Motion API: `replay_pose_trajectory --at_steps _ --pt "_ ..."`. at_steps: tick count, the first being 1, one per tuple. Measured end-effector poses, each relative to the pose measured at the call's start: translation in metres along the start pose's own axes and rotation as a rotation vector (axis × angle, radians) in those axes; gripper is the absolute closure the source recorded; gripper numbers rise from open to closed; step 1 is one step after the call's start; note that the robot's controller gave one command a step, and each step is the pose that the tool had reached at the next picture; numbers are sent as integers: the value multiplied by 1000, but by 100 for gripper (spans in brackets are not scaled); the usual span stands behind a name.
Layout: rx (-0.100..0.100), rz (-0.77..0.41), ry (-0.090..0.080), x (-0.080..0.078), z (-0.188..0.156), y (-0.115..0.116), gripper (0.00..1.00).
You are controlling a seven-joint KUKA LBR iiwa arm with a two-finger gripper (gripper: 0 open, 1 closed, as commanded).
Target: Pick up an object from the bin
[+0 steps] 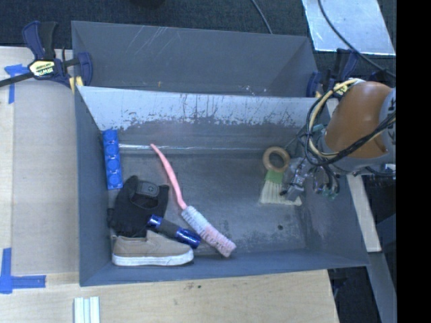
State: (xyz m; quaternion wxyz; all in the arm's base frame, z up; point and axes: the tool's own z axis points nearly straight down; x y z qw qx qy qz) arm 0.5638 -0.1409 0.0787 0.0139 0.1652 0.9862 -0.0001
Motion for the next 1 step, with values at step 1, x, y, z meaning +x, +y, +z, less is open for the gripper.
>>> replay_pose_trajectory --at_steps 1 --pt "0 -9 -1 -10 -105 15 100"
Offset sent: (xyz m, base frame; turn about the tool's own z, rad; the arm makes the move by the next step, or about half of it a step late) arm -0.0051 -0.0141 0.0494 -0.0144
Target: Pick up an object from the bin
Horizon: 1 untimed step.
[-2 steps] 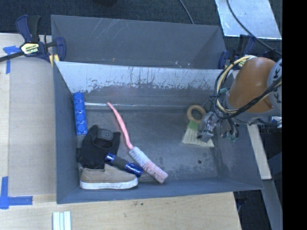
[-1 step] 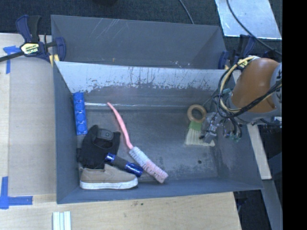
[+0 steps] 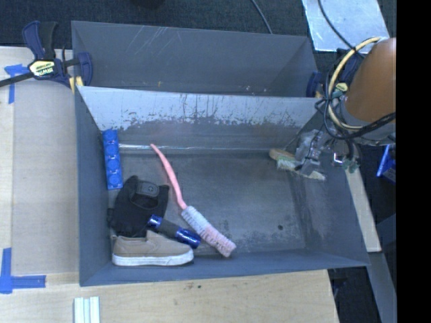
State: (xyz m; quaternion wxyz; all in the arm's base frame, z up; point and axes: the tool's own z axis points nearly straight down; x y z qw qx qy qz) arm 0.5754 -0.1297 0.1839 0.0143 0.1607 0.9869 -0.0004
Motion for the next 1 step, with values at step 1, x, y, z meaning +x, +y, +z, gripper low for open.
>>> replay_pose_trajectory --at_steps 1 --pt "1 -3 0 5 25 -20 100"
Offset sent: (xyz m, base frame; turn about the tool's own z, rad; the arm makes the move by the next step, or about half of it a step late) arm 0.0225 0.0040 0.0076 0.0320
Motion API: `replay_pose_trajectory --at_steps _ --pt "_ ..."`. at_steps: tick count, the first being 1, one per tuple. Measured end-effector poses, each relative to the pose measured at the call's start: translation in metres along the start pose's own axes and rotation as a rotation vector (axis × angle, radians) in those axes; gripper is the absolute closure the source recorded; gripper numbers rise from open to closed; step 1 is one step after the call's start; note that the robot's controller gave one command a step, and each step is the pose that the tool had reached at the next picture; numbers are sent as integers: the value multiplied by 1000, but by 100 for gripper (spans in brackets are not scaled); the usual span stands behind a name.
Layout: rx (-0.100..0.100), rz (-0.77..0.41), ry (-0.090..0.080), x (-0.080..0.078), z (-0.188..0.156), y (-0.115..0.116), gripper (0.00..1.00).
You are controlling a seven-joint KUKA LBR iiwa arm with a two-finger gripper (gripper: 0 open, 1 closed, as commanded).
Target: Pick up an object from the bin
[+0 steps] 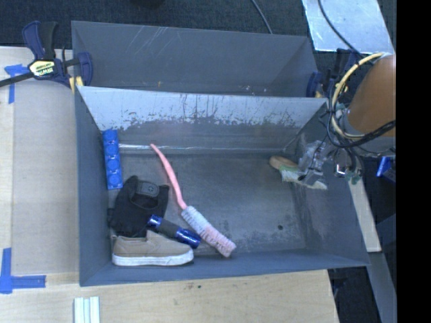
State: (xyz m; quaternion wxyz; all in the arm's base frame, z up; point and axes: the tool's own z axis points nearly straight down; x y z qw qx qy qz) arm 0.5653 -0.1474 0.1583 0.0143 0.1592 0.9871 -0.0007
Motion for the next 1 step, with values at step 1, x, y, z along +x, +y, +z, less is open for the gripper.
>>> replay_pose_trajectory --at_steps 1 --pt "-2 25 -3 -19 -22 23 100"
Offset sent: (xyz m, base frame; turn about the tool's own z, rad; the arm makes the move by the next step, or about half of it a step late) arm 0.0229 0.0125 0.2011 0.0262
